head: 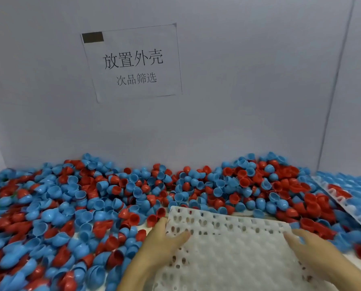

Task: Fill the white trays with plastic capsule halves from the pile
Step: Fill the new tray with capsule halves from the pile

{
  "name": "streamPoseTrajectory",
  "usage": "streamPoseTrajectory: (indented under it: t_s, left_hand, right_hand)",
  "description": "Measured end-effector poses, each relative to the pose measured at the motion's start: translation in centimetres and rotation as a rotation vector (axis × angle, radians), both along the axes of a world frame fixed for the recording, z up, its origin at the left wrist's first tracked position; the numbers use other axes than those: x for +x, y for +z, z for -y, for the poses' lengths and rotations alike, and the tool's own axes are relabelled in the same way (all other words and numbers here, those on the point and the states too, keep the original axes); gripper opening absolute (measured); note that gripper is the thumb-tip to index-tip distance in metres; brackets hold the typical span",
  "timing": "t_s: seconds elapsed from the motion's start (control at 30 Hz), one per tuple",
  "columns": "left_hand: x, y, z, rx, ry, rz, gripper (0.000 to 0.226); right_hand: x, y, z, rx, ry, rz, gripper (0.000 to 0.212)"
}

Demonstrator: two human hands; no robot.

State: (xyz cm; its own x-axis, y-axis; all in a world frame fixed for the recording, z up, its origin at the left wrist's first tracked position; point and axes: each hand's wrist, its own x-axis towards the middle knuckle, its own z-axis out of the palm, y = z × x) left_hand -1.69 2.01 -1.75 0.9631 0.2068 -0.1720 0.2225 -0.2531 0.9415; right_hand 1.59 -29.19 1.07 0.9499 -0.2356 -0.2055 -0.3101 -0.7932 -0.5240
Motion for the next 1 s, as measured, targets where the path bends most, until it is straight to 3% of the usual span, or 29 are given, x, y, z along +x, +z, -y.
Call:
streamPoseTrajectory:
  t_s: [0.17,0.33,0.5,0.67,0.83,1.0]
  left_hand:
    - [-0.4,0.2,-0.9,0.194,-0.032,-0.137,0.067]
    - [-0.2,0.0,0.7,0.48,0.048,-0.089,0.077]
    - [0.1,-0.2,2.0,0.679,0.101,-0.148,0.071]
    - [1.5,-0.3,2.7,0.759,0.155,-0.172,0.051]
    - [4.3,0.1,2.6,0.79,0.188,-0.15,0.048]
    - [4.9,-0.3,3.1,0.845,0.216,-0.105,0.059]
  right_hand:
    - [0.0,-0.2,0.0,-0.069,0.062,-0.006,0.043]
    - [0.6,-0.8,-0.5,-0.083,-0.005,-0.017,0.04]
    - [1.0,-1.3,-1.8,-0.094,-0.03,0.053,0.04]
    - [0.9,-0.9,-2.5,-0.005,0.019,0.269,0.045]
    - [0.6,-1.1,-4.5,0.021,0.179,0.276,0.052]
    - [0.9,-2.3,-5.7,-0.13,0.233,0.175,0.054]
